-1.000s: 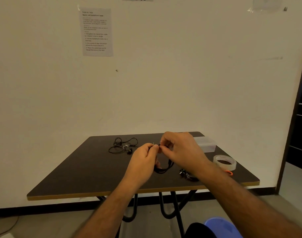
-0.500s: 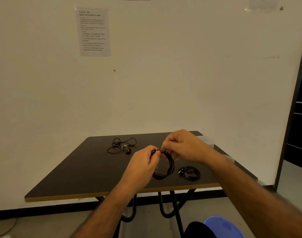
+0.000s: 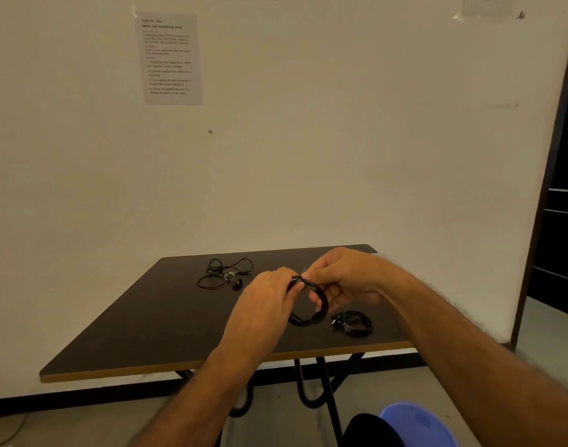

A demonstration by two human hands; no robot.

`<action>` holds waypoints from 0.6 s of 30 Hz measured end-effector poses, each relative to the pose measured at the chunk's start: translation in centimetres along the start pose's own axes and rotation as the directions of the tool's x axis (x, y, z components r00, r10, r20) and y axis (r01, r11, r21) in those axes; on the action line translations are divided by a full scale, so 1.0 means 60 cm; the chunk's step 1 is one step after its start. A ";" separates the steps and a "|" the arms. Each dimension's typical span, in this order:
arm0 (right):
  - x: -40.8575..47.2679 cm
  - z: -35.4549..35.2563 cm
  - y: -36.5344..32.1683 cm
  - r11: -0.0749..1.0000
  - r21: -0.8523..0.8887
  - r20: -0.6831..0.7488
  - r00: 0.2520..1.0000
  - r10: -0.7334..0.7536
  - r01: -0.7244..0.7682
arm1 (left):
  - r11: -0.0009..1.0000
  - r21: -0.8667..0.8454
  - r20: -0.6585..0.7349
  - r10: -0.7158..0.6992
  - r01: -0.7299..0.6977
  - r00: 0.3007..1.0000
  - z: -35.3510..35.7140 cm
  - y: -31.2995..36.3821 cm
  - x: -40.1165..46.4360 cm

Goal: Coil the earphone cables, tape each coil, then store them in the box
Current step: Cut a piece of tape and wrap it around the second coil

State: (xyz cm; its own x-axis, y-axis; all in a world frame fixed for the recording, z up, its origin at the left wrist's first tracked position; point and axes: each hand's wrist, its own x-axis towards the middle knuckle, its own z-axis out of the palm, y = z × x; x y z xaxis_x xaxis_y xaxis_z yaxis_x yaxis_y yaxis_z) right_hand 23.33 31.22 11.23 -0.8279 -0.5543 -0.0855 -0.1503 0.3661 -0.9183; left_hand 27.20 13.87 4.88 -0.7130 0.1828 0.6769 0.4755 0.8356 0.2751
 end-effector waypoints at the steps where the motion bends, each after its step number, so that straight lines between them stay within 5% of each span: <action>1: 0.002 -0.002 0.001 1.000 0.029 0.015 1.000 0.004 -0.004 | 1.000 -0.004 -0.033 0.008 -0.008 0.999 0.001 0.001 -0.001; 10: 0.008 -0.009 0.009 0.996 0.081 0.062 0.997 0.039 -0.044 | 0.999 -0.007 -0.154 0.033 -0.034 0.987 -0.001 0.012 -0.004; 18: 0.007 -0.003 0.001 0.997 -0.071 -0.001 1.000 0.006 -0.006 | 0.995 -0.097 0.034 -0.029 0.032 0.999 -0.009 0.006 -0.001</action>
State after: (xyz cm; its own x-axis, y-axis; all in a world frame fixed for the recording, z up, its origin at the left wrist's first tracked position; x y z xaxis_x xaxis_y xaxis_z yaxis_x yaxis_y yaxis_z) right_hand 22.87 31.12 11.19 -0.8296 -0.5510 -0.0905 -0.1830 0.4213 -0.8883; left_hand 27.66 13.86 5.31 -0.7434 0.1759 0.6453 0.5001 0.7868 0.3617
